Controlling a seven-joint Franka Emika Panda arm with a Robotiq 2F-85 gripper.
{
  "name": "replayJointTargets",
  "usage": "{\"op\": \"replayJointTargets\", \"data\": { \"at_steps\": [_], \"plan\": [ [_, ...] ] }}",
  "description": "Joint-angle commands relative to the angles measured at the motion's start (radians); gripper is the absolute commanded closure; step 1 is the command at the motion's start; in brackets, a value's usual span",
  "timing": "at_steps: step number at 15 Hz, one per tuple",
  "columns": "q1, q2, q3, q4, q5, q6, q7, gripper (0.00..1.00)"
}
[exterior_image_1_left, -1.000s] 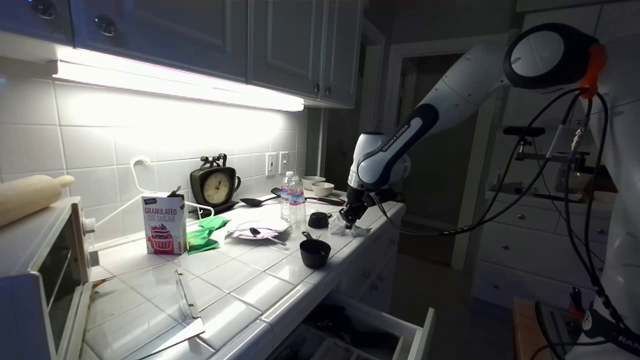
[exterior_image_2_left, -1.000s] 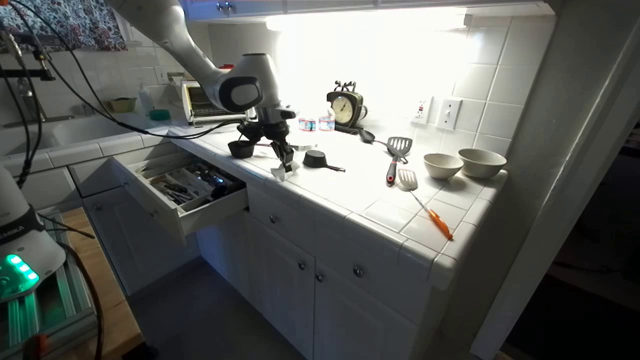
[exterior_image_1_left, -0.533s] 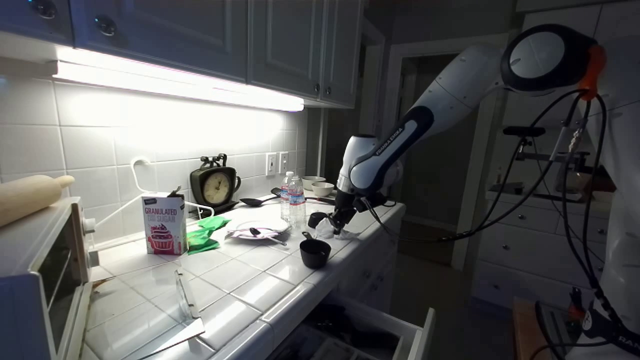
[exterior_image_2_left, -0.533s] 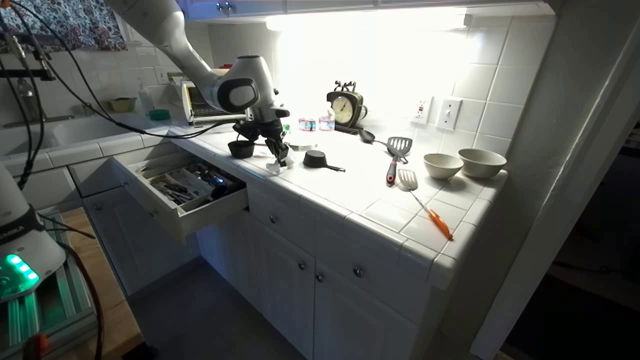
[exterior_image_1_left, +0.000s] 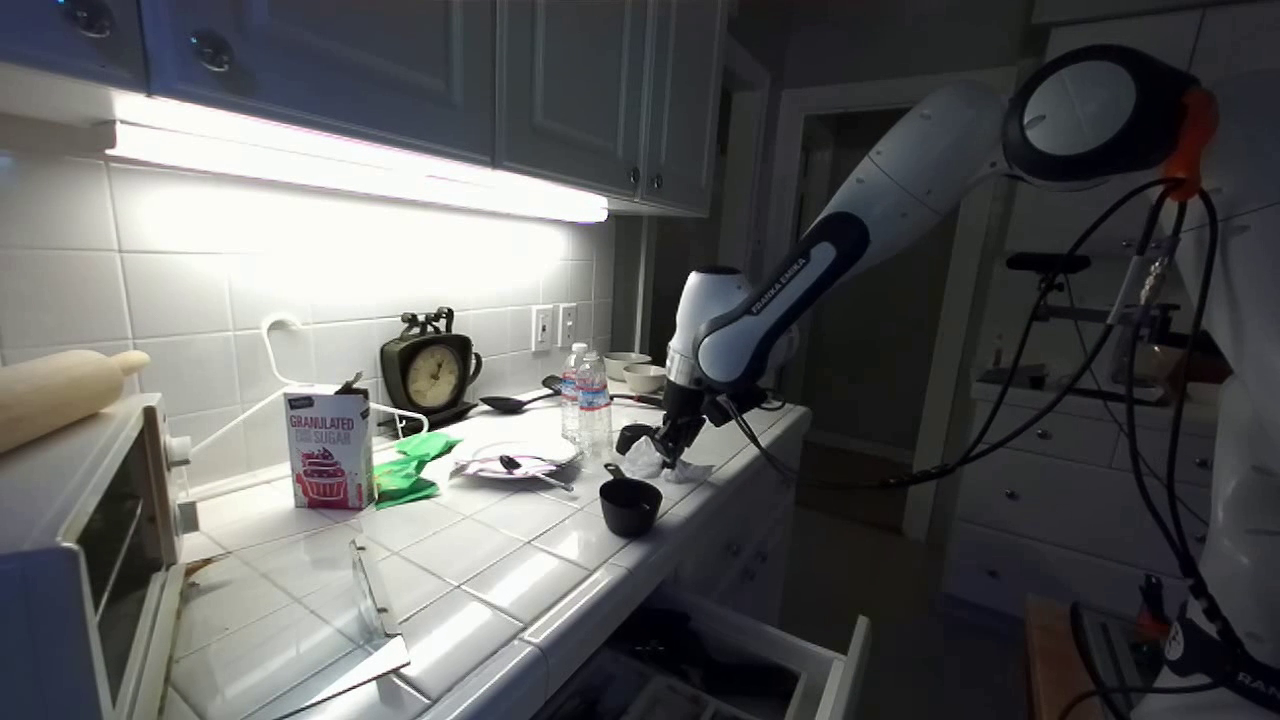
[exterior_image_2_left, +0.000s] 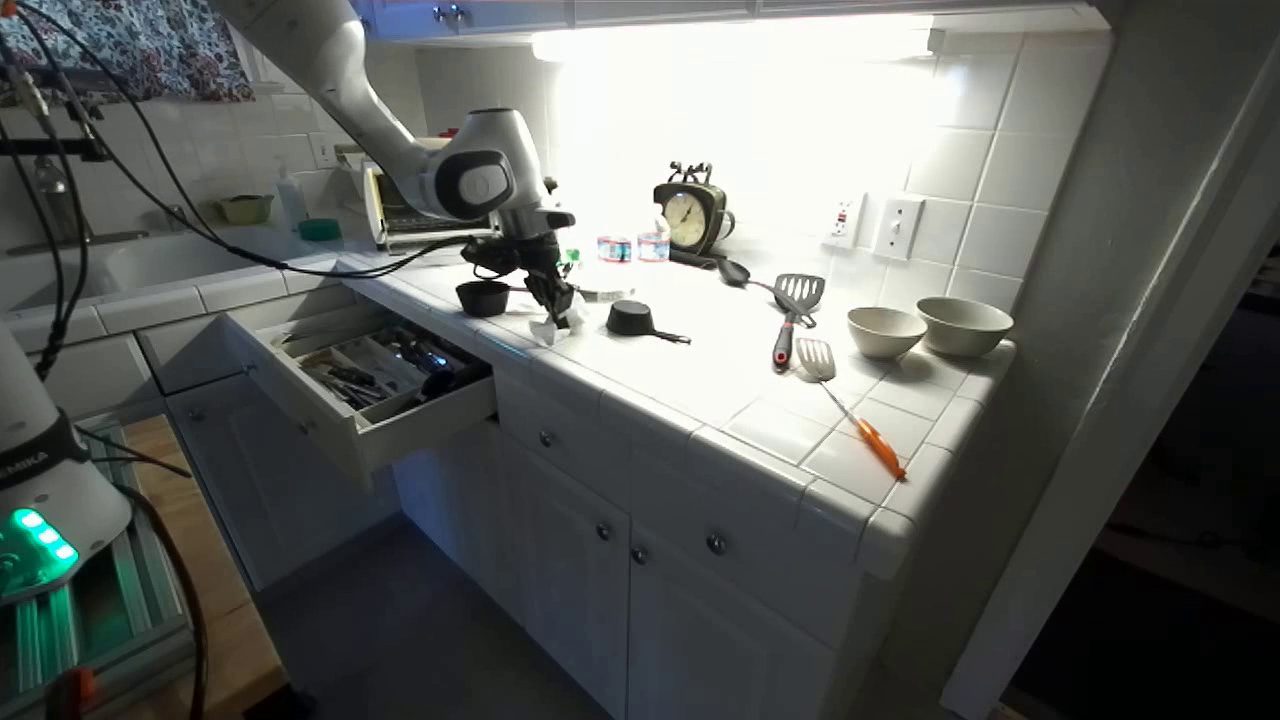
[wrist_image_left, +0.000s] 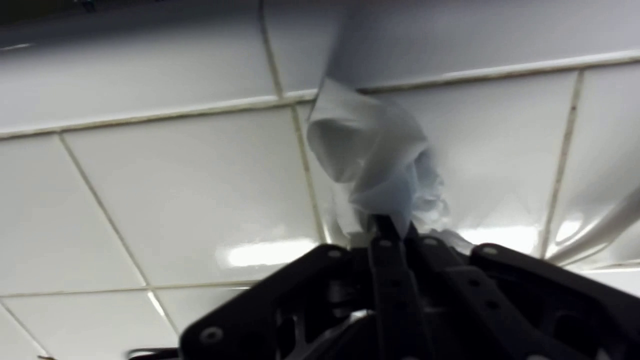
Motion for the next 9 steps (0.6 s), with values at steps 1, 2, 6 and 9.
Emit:
{"op": "replayJointTargets", "data": {
  "at_steps": [1,2,6,9],
  "plan": [
    [0.007,0.000,-0.046,0.033,-0.064,-0.041,0.036,0.84],
    [-0.004,-0.012,-0.038,0.031,-0.052,-0.046,0.025,0.71],
    [-0.041,-0.070,0.007,0.024,0.012,-0.074,-0.007,0.43],
    [-0.049,-0.120,0.021,0.026,0.035,-0.111,-0.005,0.23]
  ]
}}
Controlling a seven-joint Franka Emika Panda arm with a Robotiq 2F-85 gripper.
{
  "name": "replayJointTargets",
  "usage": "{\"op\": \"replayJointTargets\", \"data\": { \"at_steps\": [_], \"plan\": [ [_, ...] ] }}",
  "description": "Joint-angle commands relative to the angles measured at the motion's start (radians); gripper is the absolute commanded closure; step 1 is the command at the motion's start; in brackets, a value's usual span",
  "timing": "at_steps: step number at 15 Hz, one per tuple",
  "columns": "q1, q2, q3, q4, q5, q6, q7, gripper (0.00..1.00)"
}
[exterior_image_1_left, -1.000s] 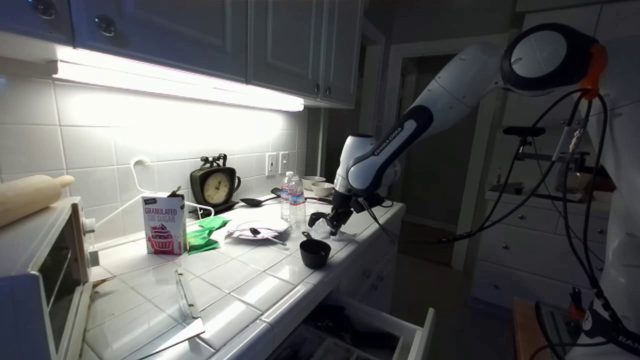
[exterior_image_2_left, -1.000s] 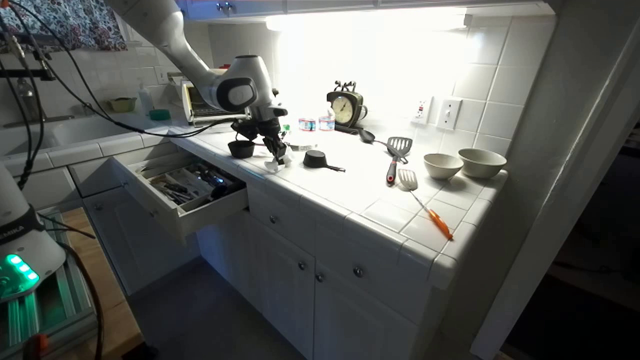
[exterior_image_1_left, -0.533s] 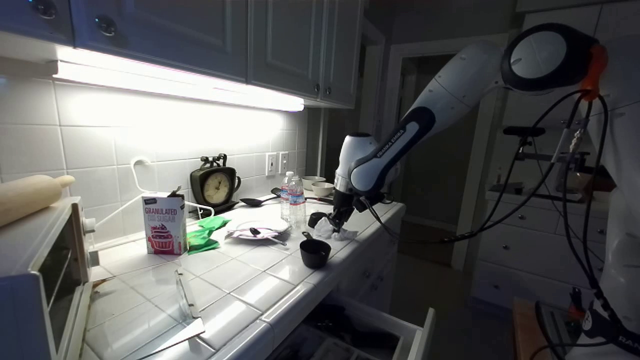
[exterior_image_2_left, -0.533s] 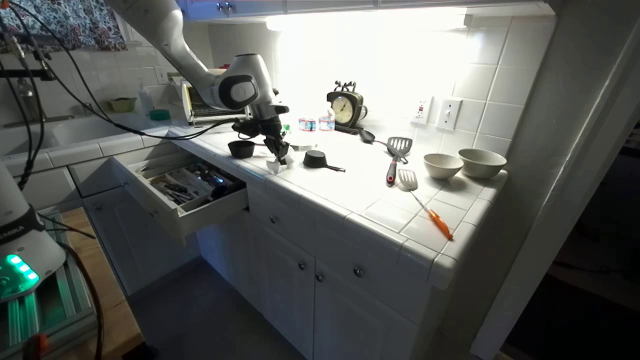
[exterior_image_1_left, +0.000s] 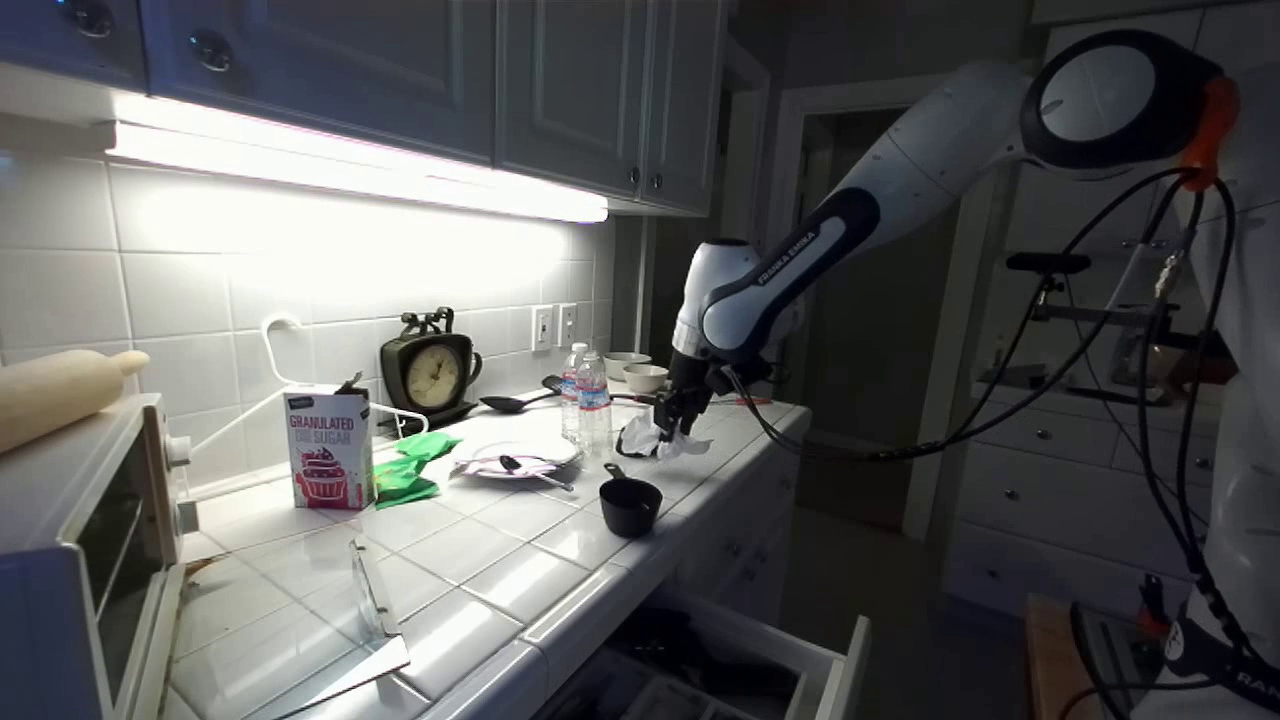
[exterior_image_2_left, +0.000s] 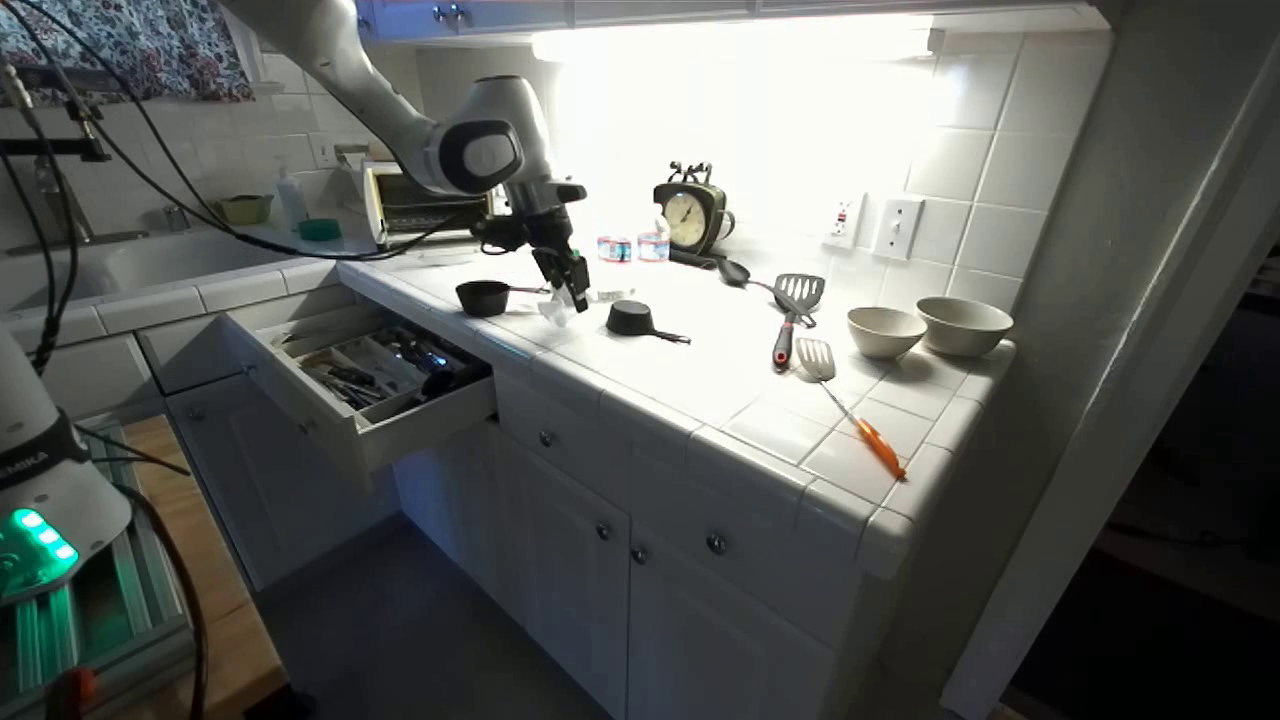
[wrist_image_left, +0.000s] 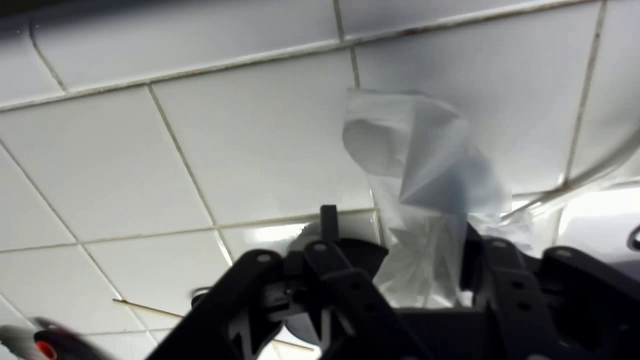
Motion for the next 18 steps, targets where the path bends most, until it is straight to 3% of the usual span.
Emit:
{"op": "replayJointTargets", "data": {
  "at_steps": [1,3,6,8,11,15,16,18],
  "plan": [
    [-0.022,-0.071,0.031,0.000,0.033,-0.070,-0.008,0.15],
    [-0.042,-0.093,0.053,-0.007,0.059,-0.065,-0.053,0.01],
    [-0.134,-0.105,0.155,0.017,0.303,-0.173,-0.238,0.00],
    [-0.165,-0.098,0.174,0.042,0.400,-0.251,-0.309,0.00],
    [-0.145,-0.099,0.127,0.044,0.327,-0.251,-0.259,0.00],
    [-0.086,-0.087,0.047,0.027,0.066,-0.169,-0.157,0.00],
    [-0.075,-0.084,0.030,0.023,0.002,-0.149,-0.127,0.25],
    [-0.050,-0.075,-0.003,0.018,-0.124,-0.095,-0.068,0.34]
  ]
}}
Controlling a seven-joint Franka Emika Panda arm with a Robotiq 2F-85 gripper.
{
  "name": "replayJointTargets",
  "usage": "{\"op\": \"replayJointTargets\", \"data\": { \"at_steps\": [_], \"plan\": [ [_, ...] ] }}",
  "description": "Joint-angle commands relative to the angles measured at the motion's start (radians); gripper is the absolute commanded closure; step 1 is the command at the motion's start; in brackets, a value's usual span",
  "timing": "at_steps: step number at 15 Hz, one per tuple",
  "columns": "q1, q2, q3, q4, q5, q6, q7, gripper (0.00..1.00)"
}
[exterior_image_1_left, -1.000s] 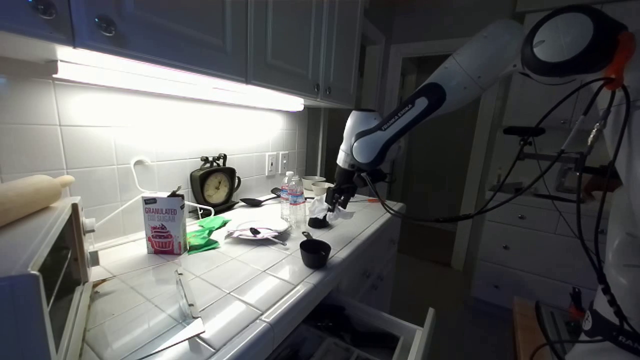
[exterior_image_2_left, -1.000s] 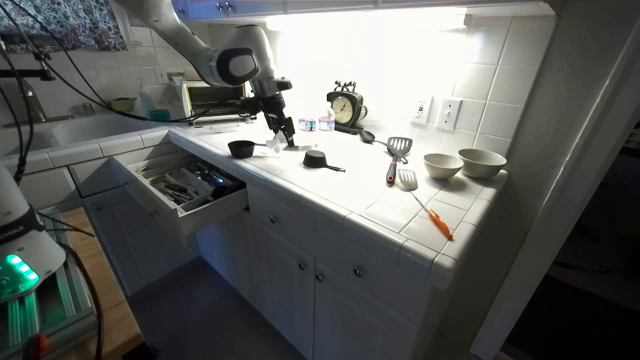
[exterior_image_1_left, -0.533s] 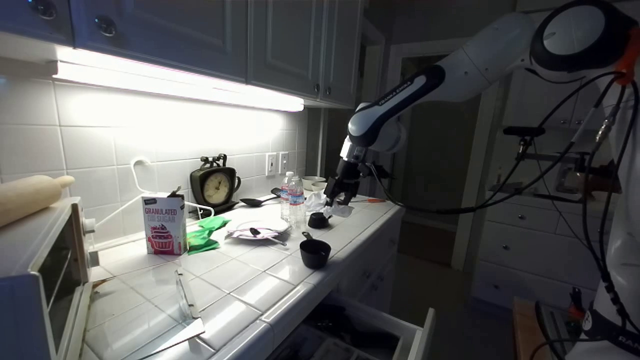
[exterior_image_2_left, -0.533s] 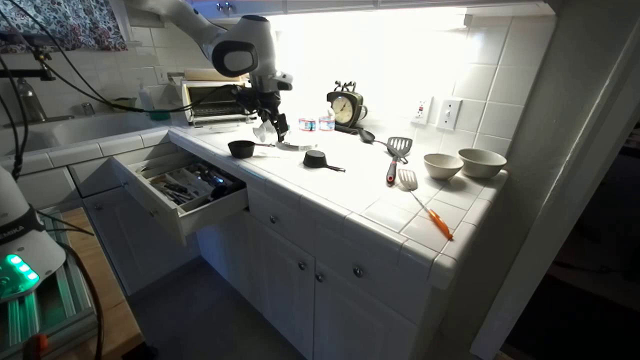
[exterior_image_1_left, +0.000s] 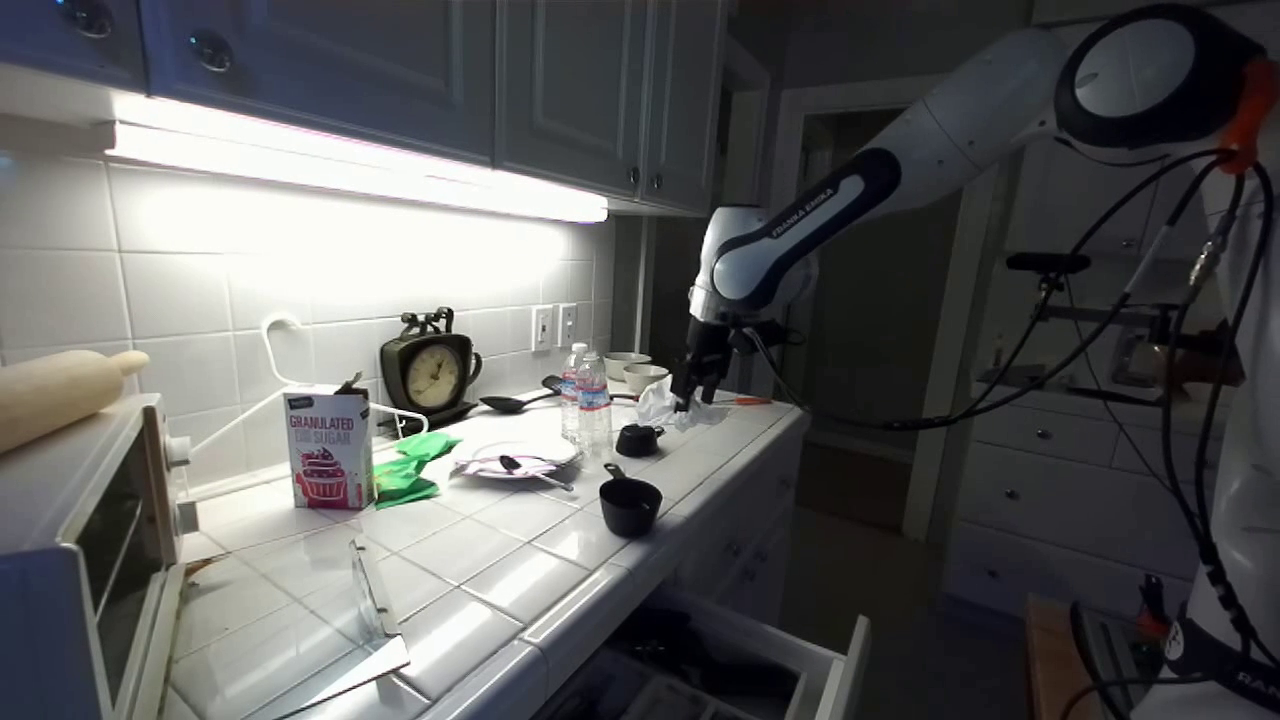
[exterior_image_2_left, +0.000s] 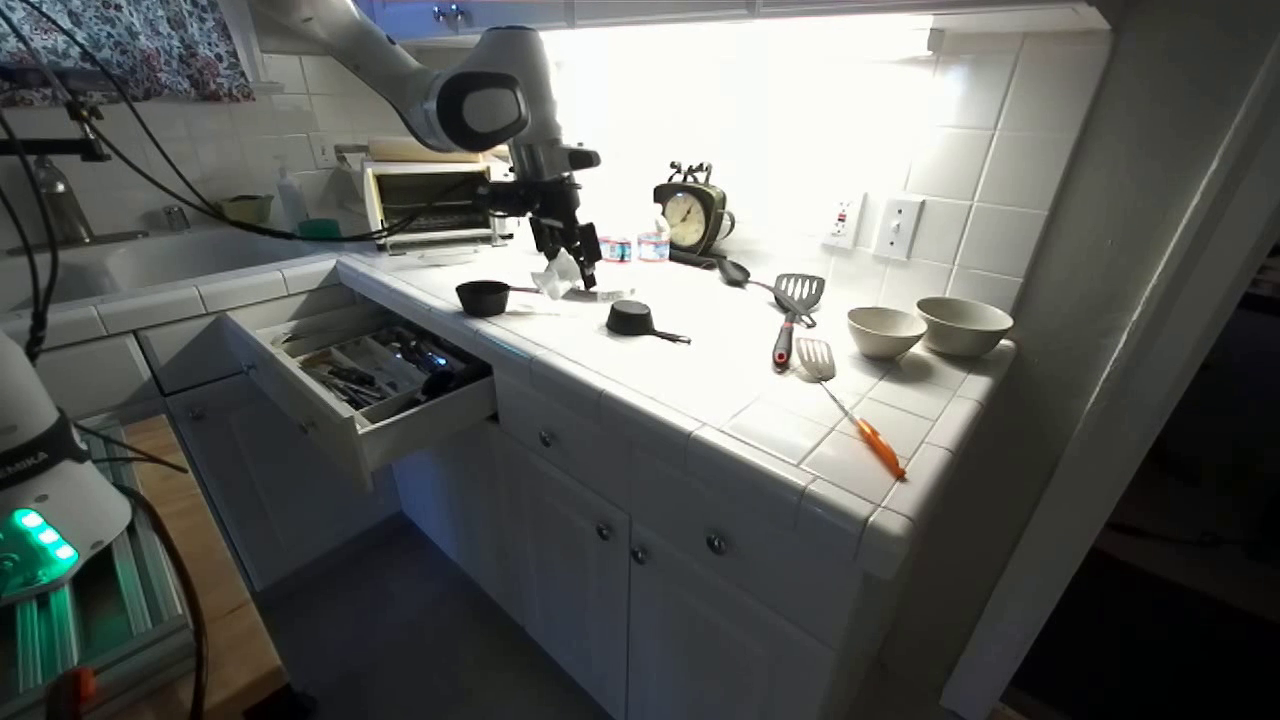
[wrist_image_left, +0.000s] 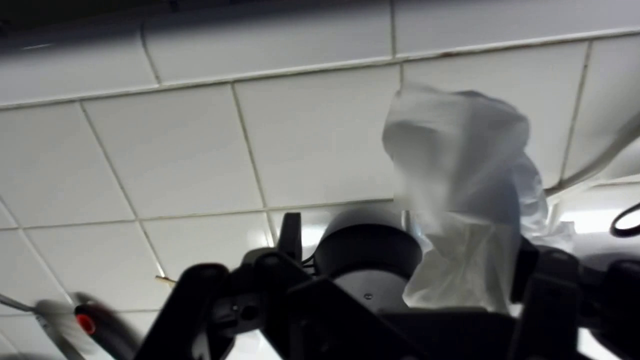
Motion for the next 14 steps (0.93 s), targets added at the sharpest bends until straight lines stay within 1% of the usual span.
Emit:
{"op": "replayJointTargets", "data": {
  "at_steps": [1,4,6,8,9,11,12,13,14],
  "plan": [
    [0.057,0.015,-0.065,-0.012,-0.202,0.088,0.117,0.41],
    [0.085,0.029,-0.101,-0.005,-0.311,0.120,0.197,0.64],
    [0.091,0.033,-0.108,-0.006,-0.337,0.126,0.224,0.78],
    [0.092,0.035,-0.107,-0.008,-0.338,0.126,0.233,0.90],
    [0.090,0.035,-0.104,-0.010,-0.334,0.128,0.228,0.98],
    [0.088,0.038,-0.100,-0.010,-0.324,0.133,0.223,1.00],
    [0.078,0.035,-0.087,-0.016,-0.299,0.152,0.206,0.69],
    [0.067,0.030,-0.076,-0.028,-0.278,0.192,0.187,0.72],
    [0.063,0.028,-0.071,-0.041,-0.266,0.253,0.189,0.71]
  ]
}}
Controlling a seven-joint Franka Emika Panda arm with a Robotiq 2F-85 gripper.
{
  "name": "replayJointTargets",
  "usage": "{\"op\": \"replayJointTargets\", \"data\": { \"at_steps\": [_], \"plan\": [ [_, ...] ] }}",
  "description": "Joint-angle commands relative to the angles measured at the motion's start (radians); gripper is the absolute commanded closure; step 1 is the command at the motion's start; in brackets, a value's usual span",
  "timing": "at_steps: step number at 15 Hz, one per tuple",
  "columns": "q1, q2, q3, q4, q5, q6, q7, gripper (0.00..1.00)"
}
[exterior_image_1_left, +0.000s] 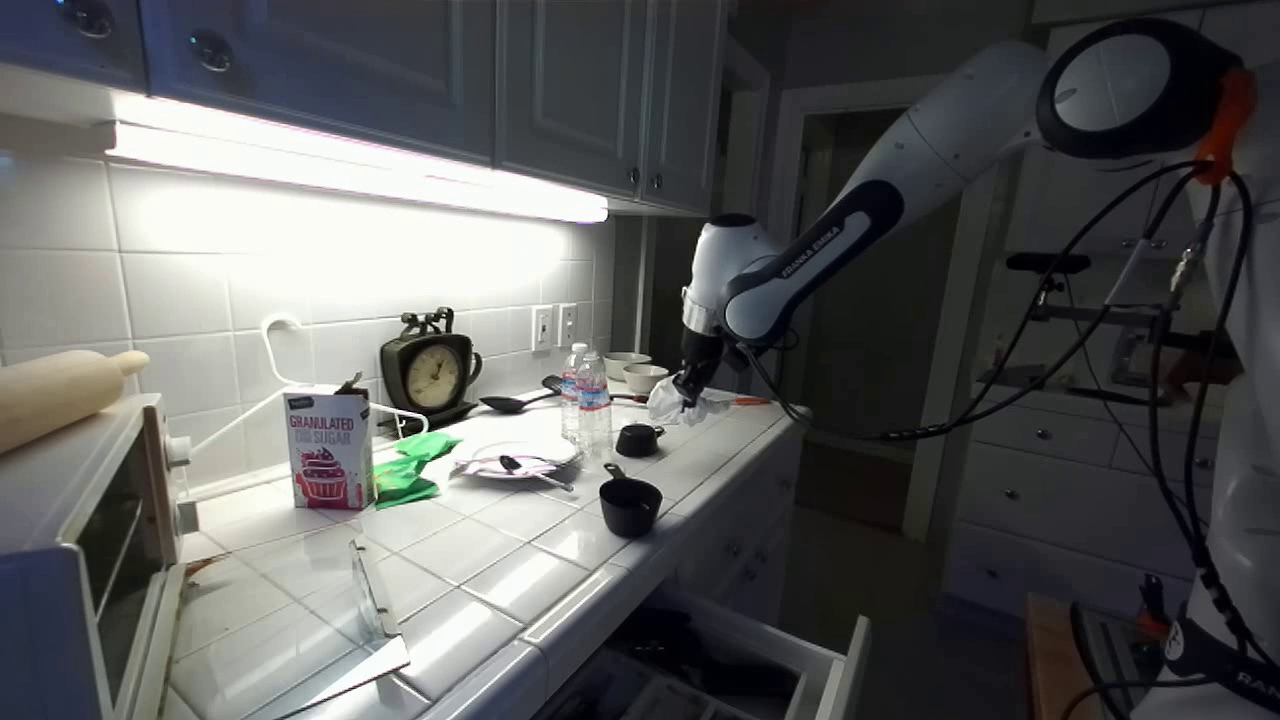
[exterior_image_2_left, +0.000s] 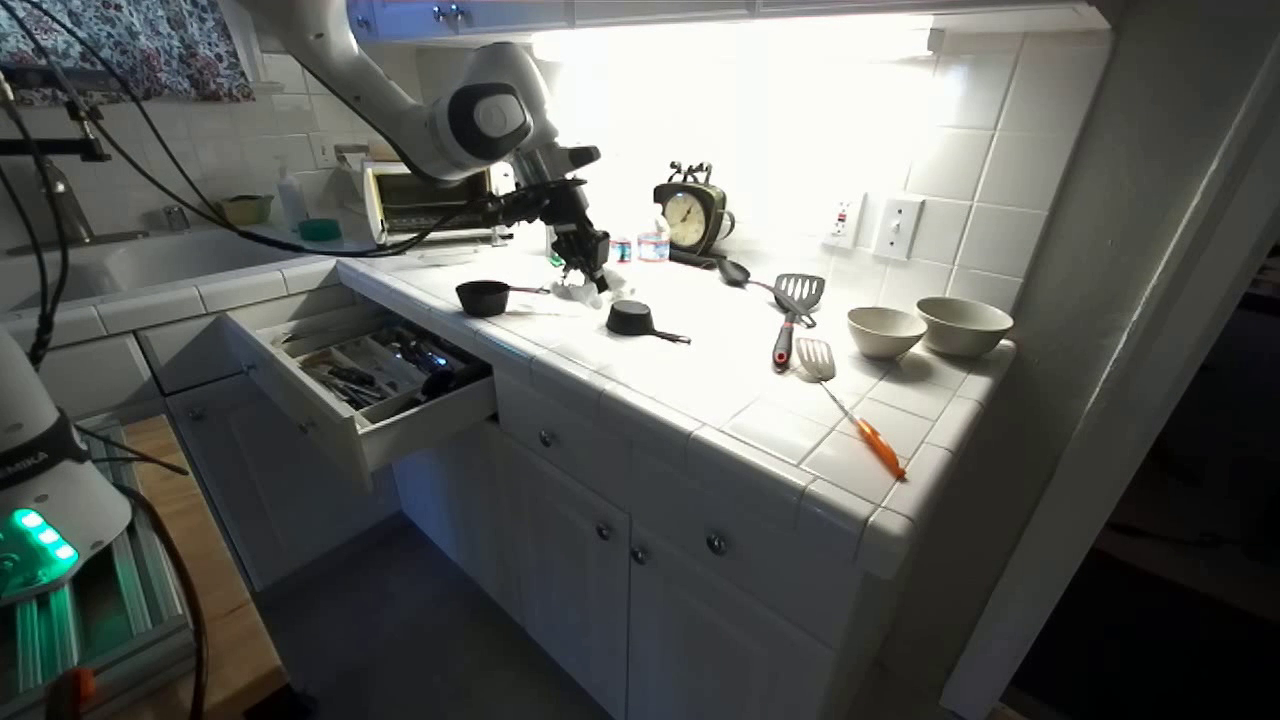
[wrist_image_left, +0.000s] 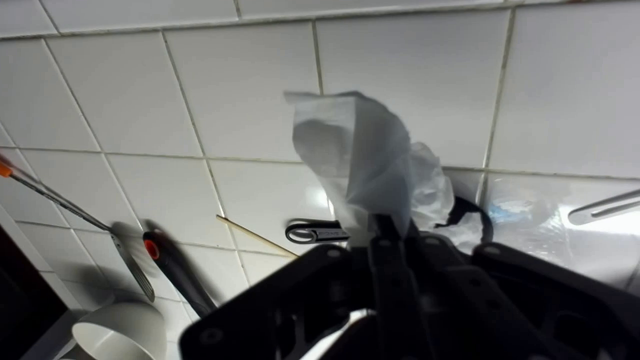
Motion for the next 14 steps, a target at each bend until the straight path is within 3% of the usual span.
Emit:
{"op": "replayJointTargets", "data": {
  "at_steps": [1,6,10,14],
  "plan": [
    [-0.011,-0.011,0.014,-0.045,0.027,0.159,0.001,0.66],
    [-0.011,-0.007,0.021,-0.088,0.067,0.276,-0.025,0.30],
    [-0.029,-0.008,0.059,-0.126,0.155,0.269,-0.057,0.01],
    [-0.069,-0.011,0.127,-0.146,0.285,0.183,-0.126,0.00]
  ]
}}
